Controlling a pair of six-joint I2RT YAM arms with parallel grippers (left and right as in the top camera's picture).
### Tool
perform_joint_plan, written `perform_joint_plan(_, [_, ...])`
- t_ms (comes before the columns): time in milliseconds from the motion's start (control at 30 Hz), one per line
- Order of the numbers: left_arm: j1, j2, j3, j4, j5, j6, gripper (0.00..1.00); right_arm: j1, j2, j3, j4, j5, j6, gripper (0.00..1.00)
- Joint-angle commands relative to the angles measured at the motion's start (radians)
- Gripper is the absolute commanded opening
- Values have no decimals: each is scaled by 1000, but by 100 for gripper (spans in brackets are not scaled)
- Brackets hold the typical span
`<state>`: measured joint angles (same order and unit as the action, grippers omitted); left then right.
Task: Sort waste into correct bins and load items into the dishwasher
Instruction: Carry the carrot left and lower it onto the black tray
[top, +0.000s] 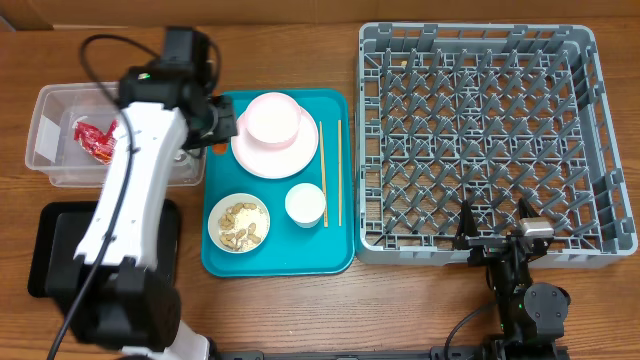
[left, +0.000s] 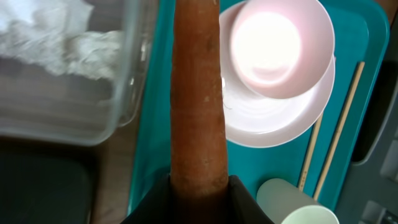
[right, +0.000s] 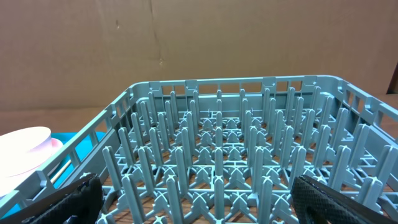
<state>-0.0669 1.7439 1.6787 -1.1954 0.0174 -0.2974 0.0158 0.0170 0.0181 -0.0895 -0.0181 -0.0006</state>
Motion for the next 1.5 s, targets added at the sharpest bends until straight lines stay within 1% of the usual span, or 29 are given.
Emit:
perform_joint_plan(0, [119,-101,28,-46,27,-71,4,7,-1,-10,5,8,-4,100])
perform_joint_plan(200, [313,-132,24,-99,26,-172,4,7,-1,-10,5,8,-4,100])
perform_joint_plan(300, [406,-132,-9,-112,24,-240,4,7,-1,-10,5,8,-3,100])
perform_joint_plan(433, [519,-132,-104,-90,24,-329,4,7,-1,-10,5,8,-4,100])
perform_joint_plan(533, [592,-132,-216,-23,25,-347,4,7,-1,-10,5,8,-4,100])
perform_joint_plan(667, [647,-131,-355,87,24,-356,4,7,-1,-10,5,8,-4,100])
perform_joint_plan(767, [683,-130,-463,182,24,-391,4,7,-1,-10,5,8,-4,100])
perform_joint_plan(900, [695,-129,-537,284,25,-400,4,7,-1,-10,5,8,-4,100])
perform_joint_plan(1033, [695,-129,-580,349,24,-399,4,7,-1,-10,5,8,-4,100])
perform_joint_plan(1200, [695,-129,-683,491,25,-407,5,7,-1,-10,5,8,-4,100])
perform_joint_plan(1233, [695,-129,-698,510,28,-412,9,7,-1,-10,5,8,-4,100])
perform_joint_plan(1300, [695,-129,-717,528,28,-438,22,7,-1,-10,5,8,-4,100])
perform_joint_plan(1333, [695,-129,-719,527,29,-448,27,7,-1,-10,5,8,-3,100])
perform_joint_plan(1367, [695,-129,-719,528,33,-447,30,7,-1,-10,5,8,-3,100])
perform_joint_plan(1400, [695,-129,-718,531,37,-447,36,7,-1,-10,5,8,-4,100])
perform_joint_plan(1467, [695,-129,-718,530,39,-447,57,7,-1,-10,5,8,-4,100])
